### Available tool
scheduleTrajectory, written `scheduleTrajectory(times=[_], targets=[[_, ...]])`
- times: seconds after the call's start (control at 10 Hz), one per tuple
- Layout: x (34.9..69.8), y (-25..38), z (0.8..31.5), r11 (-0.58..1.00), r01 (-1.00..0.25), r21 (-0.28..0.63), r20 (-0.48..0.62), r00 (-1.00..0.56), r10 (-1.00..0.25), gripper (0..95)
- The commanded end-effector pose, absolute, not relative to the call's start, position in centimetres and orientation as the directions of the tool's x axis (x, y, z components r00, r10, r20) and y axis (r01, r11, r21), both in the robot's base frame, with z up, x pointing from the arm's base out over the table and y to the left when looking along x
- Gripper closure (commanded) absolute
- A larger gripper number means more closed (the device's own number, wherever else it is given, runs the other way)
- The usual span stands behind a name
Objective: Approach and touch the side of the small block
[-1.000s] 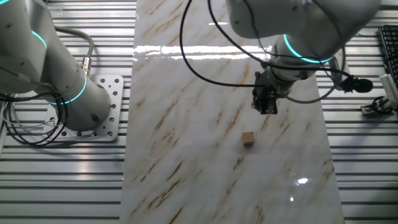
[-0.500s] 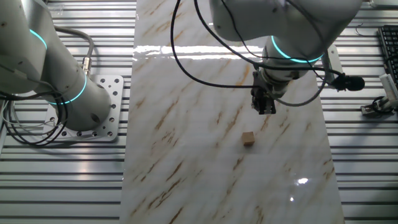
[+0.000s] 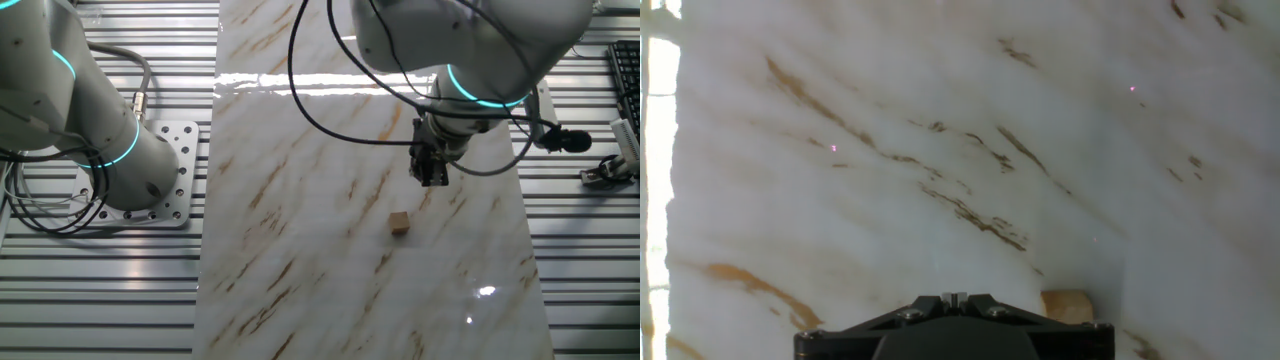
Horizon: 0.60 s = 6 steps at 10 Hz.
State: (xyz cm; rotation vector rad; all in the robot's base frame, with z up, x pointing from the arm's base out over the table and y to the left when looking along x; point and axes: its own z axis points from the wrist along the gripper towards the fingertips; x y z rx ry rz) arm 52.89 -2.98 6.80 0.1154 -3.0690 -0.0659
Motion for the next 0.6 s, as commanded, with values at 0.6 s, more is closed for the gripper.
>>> scheduleTrajectory(times=[0.6], targets=[[52.9, -4.1, 4.2, 0.993, -0.101, 0.056, 0.057, -0.993, -0.104, 95.0]])
